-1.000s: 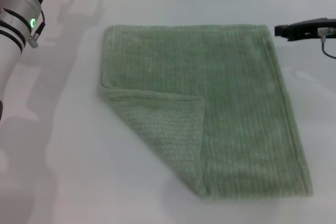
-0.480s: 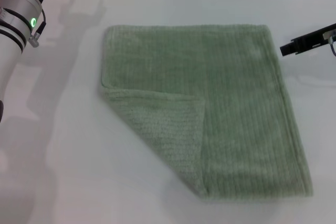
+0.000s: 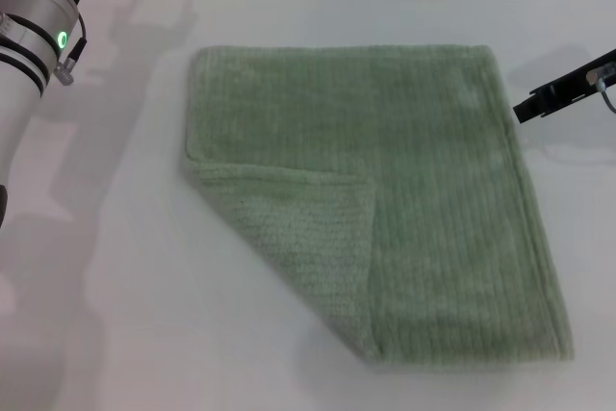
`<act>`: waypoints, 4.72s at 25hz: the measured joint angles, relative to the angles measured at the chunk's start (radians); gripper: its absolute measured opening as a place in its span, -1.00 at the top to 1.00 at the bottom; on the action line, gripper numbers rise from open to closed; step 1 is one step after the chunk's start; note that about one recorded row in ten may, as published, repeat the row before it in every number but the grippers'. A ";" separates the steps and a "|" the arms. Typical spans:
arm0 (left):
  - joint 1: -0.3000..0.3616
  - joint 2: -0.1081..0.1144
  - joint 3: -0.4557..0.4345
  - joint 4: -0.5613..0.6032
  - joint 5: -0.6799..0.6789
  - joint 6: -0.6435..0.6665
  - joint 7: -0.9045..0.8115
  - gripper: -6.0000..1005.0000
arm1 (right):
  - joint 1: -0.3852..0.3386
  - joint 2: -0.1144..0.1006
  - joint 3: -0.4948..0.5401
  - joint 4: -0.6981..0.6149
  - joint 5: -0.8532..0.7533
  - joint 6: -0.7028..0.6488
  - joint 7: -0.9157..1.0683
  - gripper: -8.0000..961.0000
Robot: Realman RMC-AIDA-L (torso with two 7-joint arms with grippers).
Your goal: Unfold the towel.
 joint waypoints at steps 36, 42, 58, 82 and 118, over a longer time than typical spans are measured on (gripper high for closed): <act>-0.002 -0.001 0.006 0.000 0.002 0.016 -0.054 -0.67 | 0.088 0.006 -0.009 0.277 -0.019 0.135 -0.105 0.99; -0.002 -0.001 0.006 0.000 0.006 0.024 -0.054 -0.67 | 0.087 0.007 -0.011 0.281 -0.020 0.141 -0.106 0.99; 0.050 0.114 0.501 0.367 0.347 -0.283 -0.808 -0.66 | 0.088 0.004 -0.012 0.283 -0.021 0.144 -0.107 0.99; -0.101 0.039 0.137 0.671 1.875 0.292 -1.552 -0.61 | 0.100 0.005 -0.021 0.285 -0.022 0.142 -0.107 0.99; -0.213 0.005 0.432 0.566 1.910 0.228 -1.744 -0.54 | 0.109 0.000 -0.021 0.286 -0.021 0.146 -0.110 0.99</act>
